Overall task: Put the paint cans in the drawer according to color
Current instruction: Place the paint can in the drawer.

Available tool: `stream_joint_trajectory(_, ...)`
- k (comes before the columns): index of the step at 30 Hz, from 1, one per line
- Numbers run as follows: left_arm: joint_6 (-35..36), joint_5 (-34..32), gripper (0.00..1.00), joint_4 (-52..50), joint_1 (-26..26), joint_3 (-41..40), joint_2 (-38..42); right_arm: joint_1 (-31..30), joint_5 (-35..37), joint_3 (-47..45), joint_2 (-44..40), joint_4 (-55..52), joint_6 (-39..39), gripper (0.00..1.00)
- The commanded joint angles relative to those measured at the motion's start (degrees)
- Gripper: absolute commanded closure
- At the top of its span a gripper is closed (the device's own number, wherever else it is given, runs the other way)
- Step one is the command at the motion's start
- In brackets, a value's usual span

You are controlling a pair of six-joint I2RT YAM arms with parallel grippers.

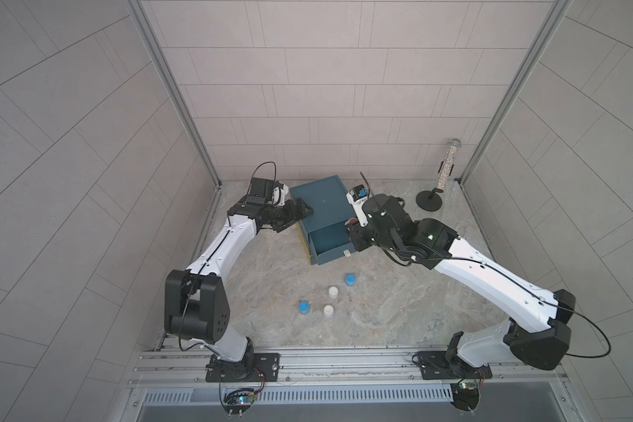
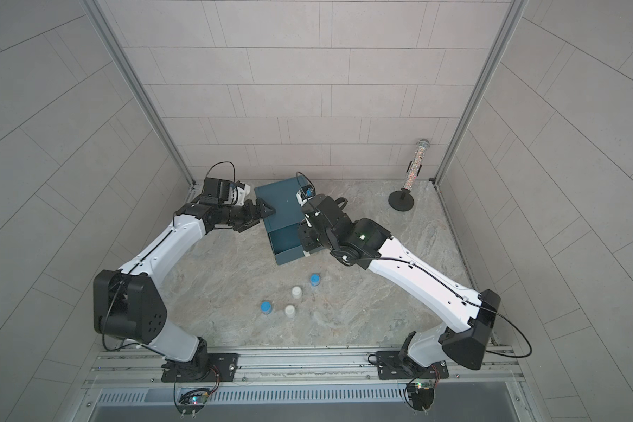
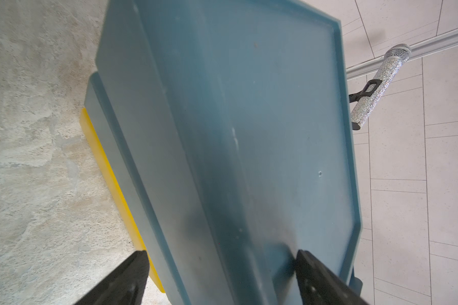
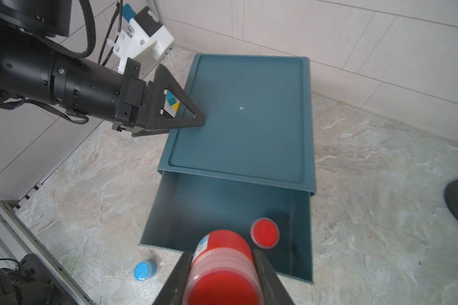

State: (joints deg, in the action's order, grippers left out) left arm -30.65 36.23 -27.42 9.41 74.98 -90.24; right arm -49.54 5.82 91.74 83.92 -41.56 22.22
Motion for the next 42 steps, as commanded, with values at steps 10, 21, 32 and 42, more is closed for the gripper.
stream_joint_trajectory(10, 0.3, -1.3, 0.07, -3.8, 0.2, 0.0, -1.7, 0.1, -5.4, 2.9, 10.8, -1.0, -0.1, 0.81)
stream_joint_trajectory(21, 0.1, -1.0, 0.07, -3.7, 0.2, 0.1, -1.8, -0.1, -4.6, 5.2, 16.5, -3.3, -1.0, 0.81)
stream_joint_trajectory(32, 0.1, -0.7, 0.07, -3.7, 0.2, 0.1, -1.6, -0.8, -2.7, 5.8, 18.1, -5.5, -1.1, 0.67)
stream_joint_trajectory(42, 0.1, -0.9, 0.07, -3.7, 0.2, 0.0, -1.6, -0.8, -1.7, 9.5, 15.6, -8.5, -1.0, 0.44)
